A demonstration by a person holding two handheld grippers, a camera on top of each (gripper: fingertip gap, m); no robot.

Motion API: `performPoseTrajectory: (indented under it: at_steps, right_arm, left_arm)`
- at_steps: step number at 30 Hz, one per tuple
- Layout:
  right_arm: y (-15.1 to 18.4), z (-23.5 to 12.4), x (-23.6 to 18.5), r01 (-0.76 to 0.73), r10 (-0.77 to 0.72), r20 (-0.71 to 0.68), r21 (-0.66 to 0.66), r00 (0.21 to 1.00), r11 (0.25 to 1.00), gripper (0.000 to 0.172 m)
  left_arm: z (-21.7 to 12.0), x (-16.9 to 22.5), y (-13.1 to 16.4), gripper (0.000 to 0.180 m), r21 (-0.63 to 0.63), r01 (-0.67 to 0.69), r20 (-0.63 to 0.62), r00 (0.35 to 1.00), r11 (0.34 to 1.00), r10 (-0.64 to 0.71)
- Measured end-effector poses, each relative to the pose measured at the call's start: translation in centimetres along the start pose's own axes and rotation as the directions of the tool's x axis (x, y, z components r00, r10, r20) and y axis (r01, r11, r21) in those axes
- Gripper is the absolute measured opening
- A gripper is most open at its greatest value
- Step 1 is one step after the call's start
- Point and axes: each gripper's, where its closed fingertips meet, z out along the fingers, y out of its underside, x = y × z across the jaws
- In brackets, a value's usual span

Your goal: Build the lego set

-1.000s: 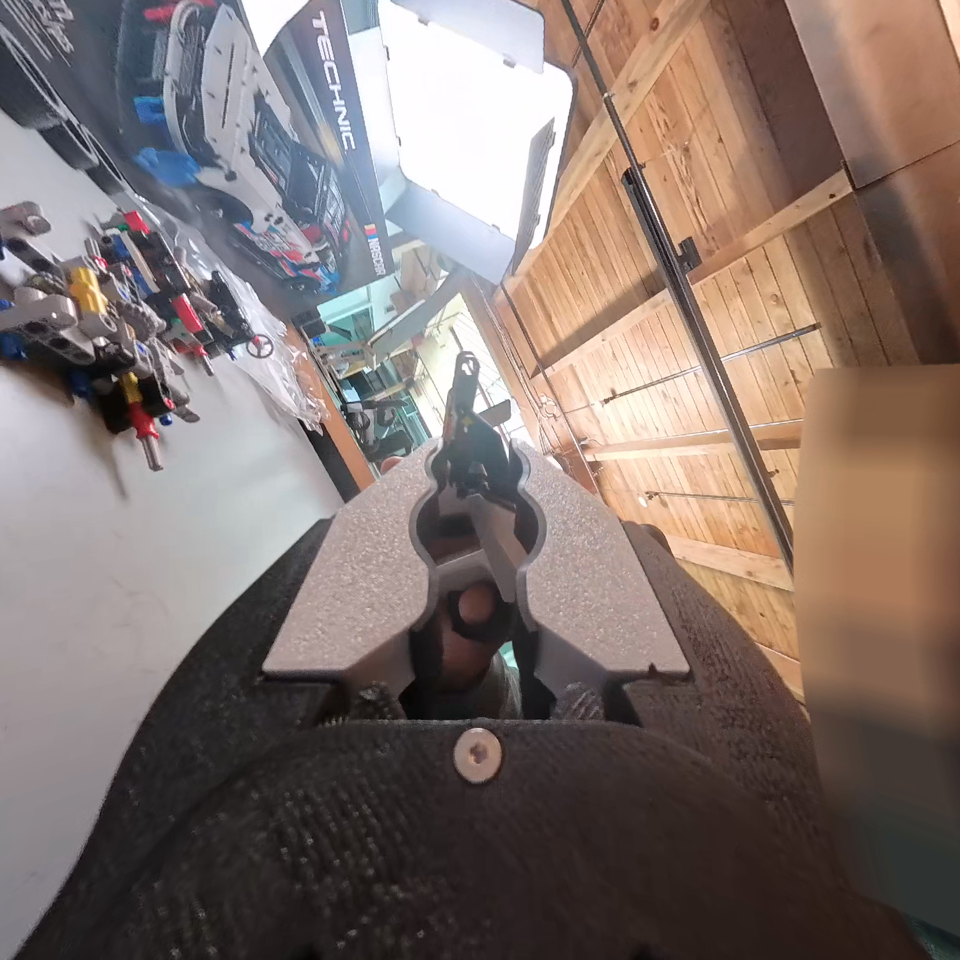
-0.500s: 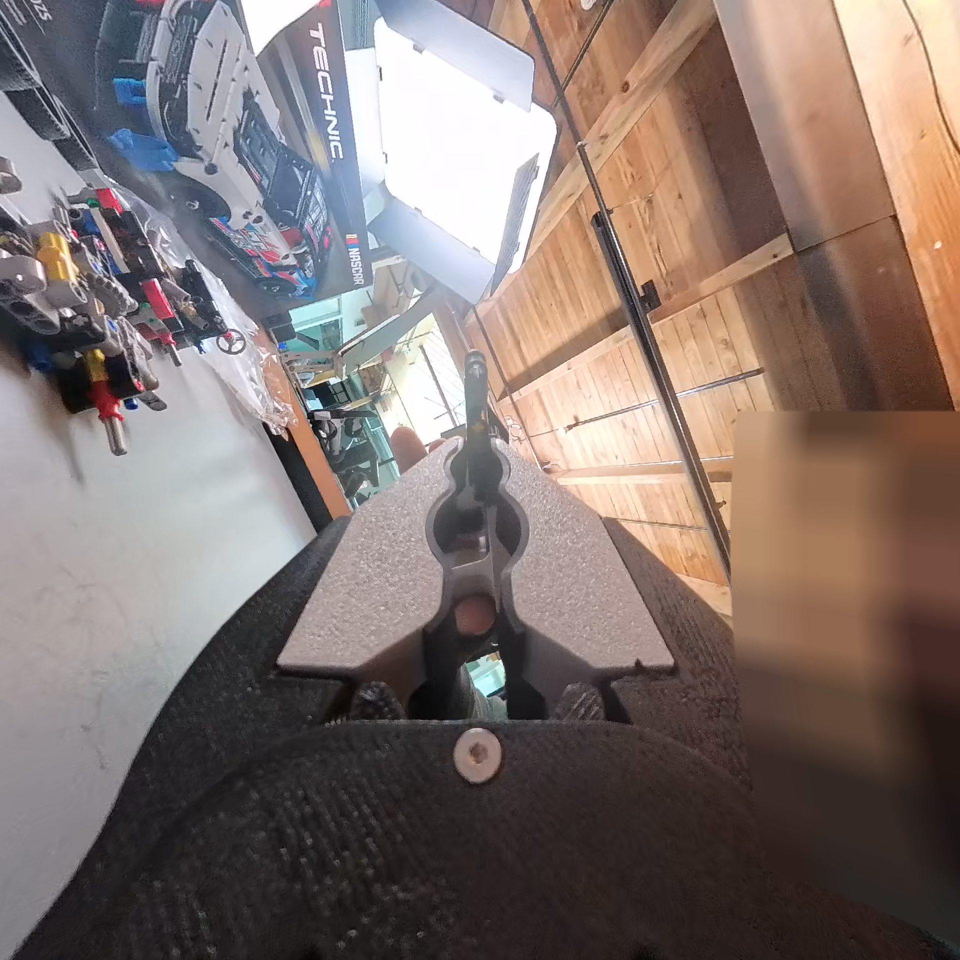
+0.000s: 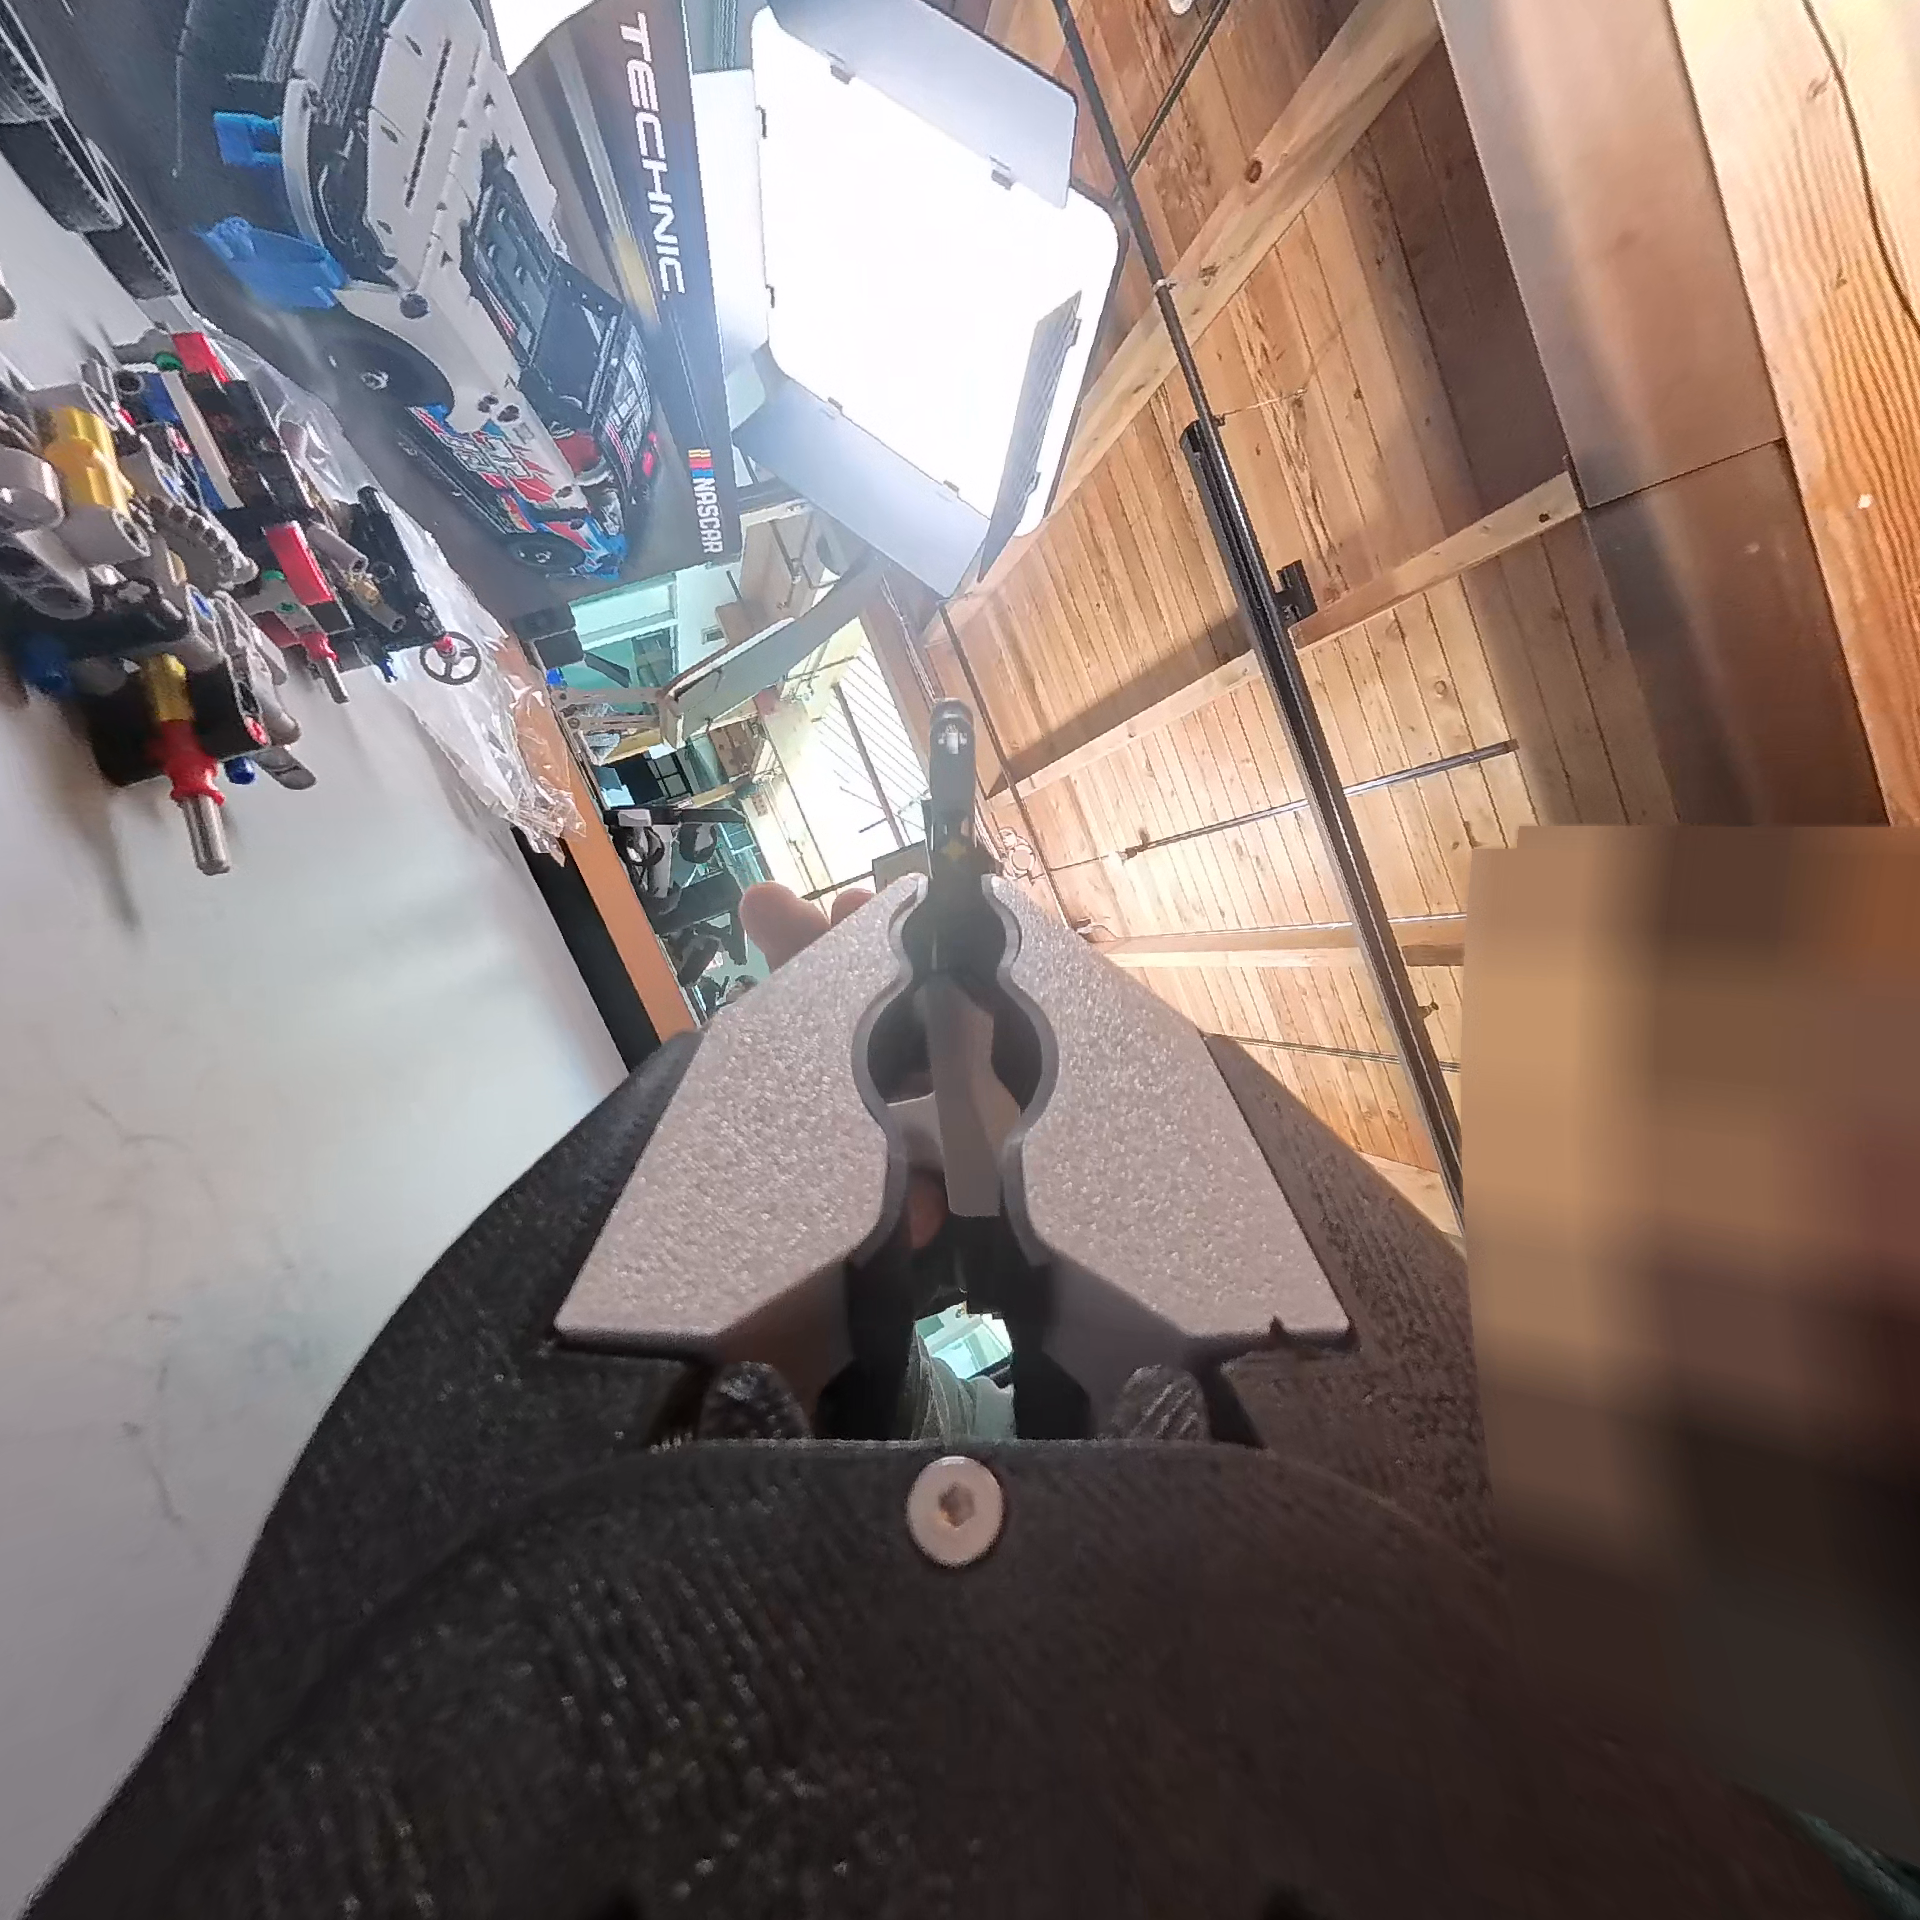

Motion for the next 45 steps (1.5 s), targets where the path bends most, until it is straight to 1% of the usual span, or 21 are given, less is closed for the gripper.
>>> performPoseTrajectory:
  at_steps: [5,7,9,11,14,16,17,19,21,22,23,26,29,33,36,37,38,40,42,43,45]
  right_arm:
    - [0.8,0.3,-0.3,-0.034,0.035,0.047,-0.035,0.998,0.999,0.040]
    - [0.8,0.2,-0.3,-0.023,0.024,0.046,-0.028,0.999,0.999,0.041]
    - [0.7,0.0,-0.5,-0.043,0.044,0.079,-0.017,0.996,0.999,0.054]
    - [0.7,-0.4,-0.7,-0.117,0.118,0.141,-0.017,0.983,0.993,0.063]
    - [1.4,-1.1,-0.5,-0.234,0.240,0.235,-0.054,0.942,0.971,0.056]
    - [2.0,-1.6,0.0,-0.300,0.311,0.271,-0.082,0.911,0.950,0.048]
    - [2.2,-1.8,0.3,-0.320,0.332,0.279,-0.090,0.901,0.943,0.043]
    - [2.4,-2.0,1.0,-0.361,0.373,0.271,-0.095,0.887,0.928,0.037]
    - [2.3,-2.0,1.5,-0.429,0.440,0.245,-0.100,0.864,0.898,0.031]
    - [2.4,-1.9,1.5,-0.462,0.476,0.234,-0.115,0.848,0.879,0.031]
    - [2.5,-1.7,1.5,-0.496,0.514,0.221,-0.133,0.829,0.858,0.030]
    - [3.5,-1.1,0.9,-0.559,0.586,0.164,-0.182,0.794,0.809,0.031]
    - [4.3,-0.4,0.3,-0.552,0.581,0.125,-0.206,0.804,0.808,0.036]
    - [4.1,0.4,0.0,-0.603,0.631,0.121,-0.205,0.766,0.771,0.037]
    - [4.2,0.4,-0.7,-0.598,0.639,0.160,-0.239,0.753,0.765,0.022]
    - [4.2,0.2,-0.9,-0.588,0.636,0.185,-0.256,0.749,0.767,0.012]
    - [4.0,0.1,-0.9,-0.575,0.625,0.216,-0.255,0.750,0.778,0.006]
    - [3.9,-0.9,-1.9,-0.470,0.547,0.379,-0.282,0.747,0.836,0.006]
    - [4.7,-2.1,-2.7,-0.357,0.464,0.510,-0.298,0.724,0.885,0.006]
    - [5.1,-2.6,-3.1,-0.317,0.430,0.561,-0.293,0.707,0.902,0.006]
    - [5.3,-3.4,-4.3,-0.311,0.435,0.650,-0.305,0.623,0.900,0.006]
  left_arm:
    - [-0.2,-0.7,-0.1,0.005,-0.009,-0.006,0.037,0.999,1.000,0.007]
    - [-0.1,-0.7,-0.1,0.005,-0.037,-0.047,0.039,0.998,0.998,0.049]
    - [-0.1,-0.6,-0.4,0.005,-0.048,-0.105,0.039,0.994,0.993,0.107]
    - [-0.2,-0.8,-0.9,0.005,-0.070,-0.178,0.056,0.982,0.981,0.182]
    - [-0.4,-1.4,-1.4,0.005,-0.157,-0.341,0.111,0.927,0.927,0.360]
    - [-0.3,-1.9,-1.1,0.005,-0.288,-0.504,0.133,0.821,0.814,0.556]
    - [-0.3,-2.2,-1.1,0.005,-0.352,-0.592,0.140,0.733,0.725,0.666]
    - [-0.6,-3.2,-1.4,0.005,-0.491,-0.723,0.137,0.487,0.486,0.863]
    - [-1.0,-4.0,-2.1,0.005,-0.592,-0.768,0.117,0.217,0.243,0.969]
    - [-1.1,-4.2,-2.3,0.005,-0.621,-0.767,0.105,0.123,0.161,0.987]
    - [-1.2,-4.4,-2.4,0.005,-0.644,-0.756,0.097,0.068,0.115,0.993]
    - [-1.5,-5.3,-1.9,0.005,-0.687,-0.723,0.084,0.014,0.068,0.996]
    - [-1.3,-5.8,-1.2,0.005,-0.707,-0.707,0.059,-0.021,0.027,0.998]
    - [-1.0,-6.2,0.0,0.005,-0.726,-0.685,0.005,-0.087,-0.057,0.996]
    - [-1.2,-6.6,0.7,0.007,-0.741,-0.666,-0.022,-0.105,-0.087,0.994]
    - [-1.3,-6.7,1.0,0.009,-0.742,-0.665,-0.038,-0.088,-0.087,0.995]
    - [-1.4,-6.7,1.5,0.015,-0.740,-0.668,-0.065,-0.045,-0.078,0.997]
    - [-1.7,-6.4,3.4,0.026,-0.738,-0.674,-0.141,0.133,-0.015,0.981]
    - [-2.4,-5.9,4.3,0.025,-0.749,-0.658,-0.168,0.297,0.075,0.940]
    - [-2.8,-5.9,4.5,0.023,-0.758,-0.645,-0.177,0.348,0.098,0.921]
    - [-3.7,-6.1,4.7,0.027,-0.781,-0.616,-0.204,0.407,0.103,0.891]
